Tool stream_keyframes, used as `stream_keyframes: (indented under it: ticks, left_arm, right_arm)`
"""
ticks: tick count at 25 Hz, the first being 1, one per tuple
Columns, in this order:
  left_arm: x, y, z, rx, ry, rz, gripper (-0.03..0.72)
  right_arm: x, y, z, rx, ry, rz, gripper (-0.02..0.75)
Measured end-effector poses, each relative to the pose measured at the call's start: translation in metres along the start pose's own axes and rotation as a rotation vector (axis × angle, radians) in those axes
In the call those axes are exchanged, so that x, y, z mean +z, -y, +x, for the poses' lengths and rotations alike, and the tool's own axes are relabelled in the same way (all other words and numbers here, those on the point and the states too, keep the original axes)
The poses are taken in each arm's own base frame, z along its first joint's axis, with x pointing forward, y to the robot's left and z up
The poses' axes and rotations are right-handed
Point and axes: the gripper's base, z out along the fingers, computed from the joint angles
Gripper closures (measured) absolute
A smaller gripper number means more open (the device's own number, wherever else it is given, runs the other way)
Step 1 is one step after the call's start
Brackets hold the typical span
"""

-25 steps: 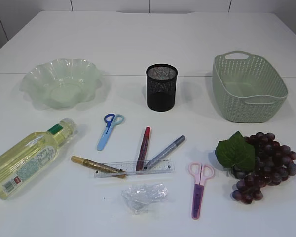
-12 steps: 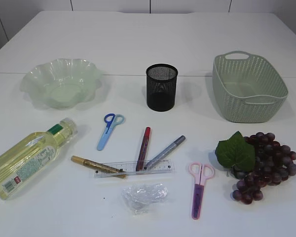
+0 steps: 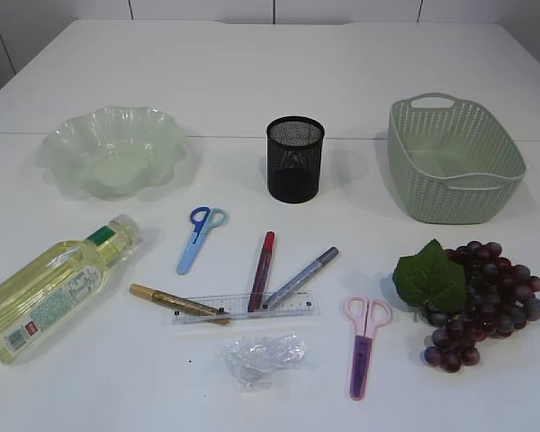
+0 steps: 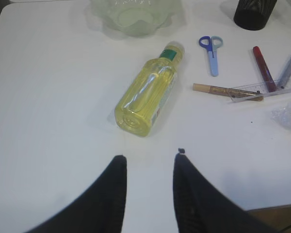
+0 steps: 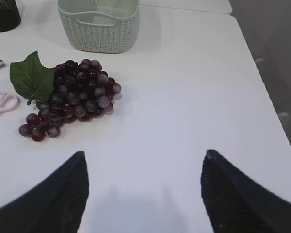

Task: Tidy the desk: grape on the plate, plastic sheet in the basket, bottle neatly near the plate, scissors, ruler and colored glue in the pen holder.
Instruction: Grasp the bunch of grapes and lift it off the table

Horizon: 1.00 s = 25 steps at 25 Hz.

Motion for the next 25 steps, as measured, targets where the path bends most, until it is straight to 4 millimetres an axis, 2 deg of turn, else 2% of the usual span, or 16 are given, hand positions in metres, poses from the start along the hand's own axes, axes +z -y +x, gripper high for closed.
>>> stream_keyframes:
  ticks: [10, 17, 19, 23, 25]
  left_arm:
    - [0.000, 0.000, 0.000, -0.001, 0.000, 0.002, 0.449]
    - [0.000, 0.000, 0.000, -0.001, 0.000, 0.002, 0.430]
    - [0.002, 0.000, -0.001, -0.002, -0.012, 0.003, 0.384]
    - [0.010, 0.000, -0.005, -0.019, -0.069, 0.003, 0.219]
    - [0.015, 0.001, -0.008, -0.034, -0.110, 0.008, 0.173]
  right_arm:
    - [-0.004, -0.007, 0.000, 0.065, -0.014, -0.086, 0.175]
    - [0.009, -0.008, -0.023, 0.077, -0.146, -0.109, 0.175]
    - [0.015, -0.009, -0.033, 0.096, -0.193, -0.111, 0.175]
    - [0.029, -0.010, -0.059, 0.144, -0.268, -0.120, 0.175]
    - [0.038, -0.010, -0.071, 0.151, -0.304, -0.125, 0.175]
